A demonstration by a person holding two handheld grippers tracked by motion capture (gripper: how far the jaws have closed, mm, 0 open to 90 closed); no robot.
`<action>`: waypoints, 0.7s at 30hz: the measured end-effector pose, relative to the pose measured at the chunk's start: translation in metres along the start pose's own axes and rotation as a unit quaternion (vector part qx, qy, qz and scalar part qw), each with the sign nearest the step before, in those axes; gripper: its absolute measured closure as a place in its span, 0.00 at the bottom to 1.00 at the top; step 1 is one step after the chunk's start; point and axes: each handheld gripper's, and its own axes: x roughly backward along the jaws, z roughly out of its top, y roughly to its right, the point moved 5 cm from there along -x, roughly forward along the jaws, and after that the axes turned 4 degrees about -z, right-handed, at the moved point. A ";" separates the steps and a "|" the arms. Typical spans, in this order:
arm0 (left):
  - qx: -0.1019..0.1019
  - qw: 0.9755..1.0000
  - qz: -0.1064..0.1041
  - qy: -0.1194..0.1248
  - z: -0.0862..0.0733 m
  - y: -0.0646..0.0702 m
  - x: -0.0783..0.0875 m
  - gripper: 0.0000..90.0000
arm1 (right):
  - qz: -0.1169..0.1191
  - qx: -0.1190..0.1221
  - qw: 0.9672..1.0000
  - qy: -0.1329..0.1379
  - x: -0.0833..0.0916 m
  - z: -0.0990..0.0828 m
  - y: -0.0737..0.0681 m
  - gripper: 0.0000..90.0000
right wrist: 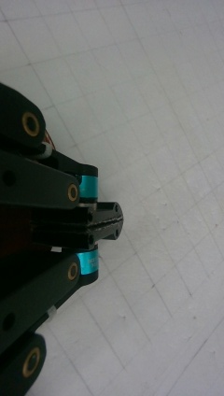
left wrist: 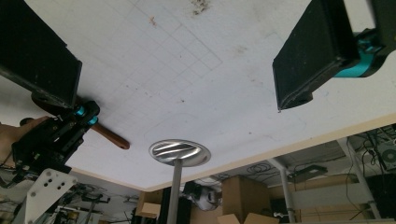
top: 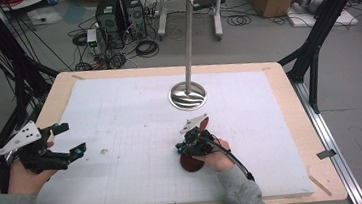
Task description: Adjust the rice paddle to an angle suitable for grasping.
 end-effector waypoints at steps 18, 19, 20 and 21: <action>-0.007 1.000 -0.013 -0.002 0.005 0.002 -0.019 0.02 | -0.007 -0.018 1.000 -0.003 0.020 -0.022 0.003 1.00; -0.006 1.000 -0.016 -0.003 0.005 0.003 -0.020 0.02 | -0.007 -0.018 1.000 -0.003 0.020 -0.022 0.003 1.00; -0.005 1.000 -0.022 -0.003 0.005 0.003 -0.022 0.02 | -0.007 -0.011 1.000 -0.002 0.022 -0.024 0.005 1.00; -0.005 1.000 -0.022 -0.003 0.005 0.003 -0.022 0.02 | -0.007 -0.011 1.000 -0.002 0.022 -0.024 0.005 1.00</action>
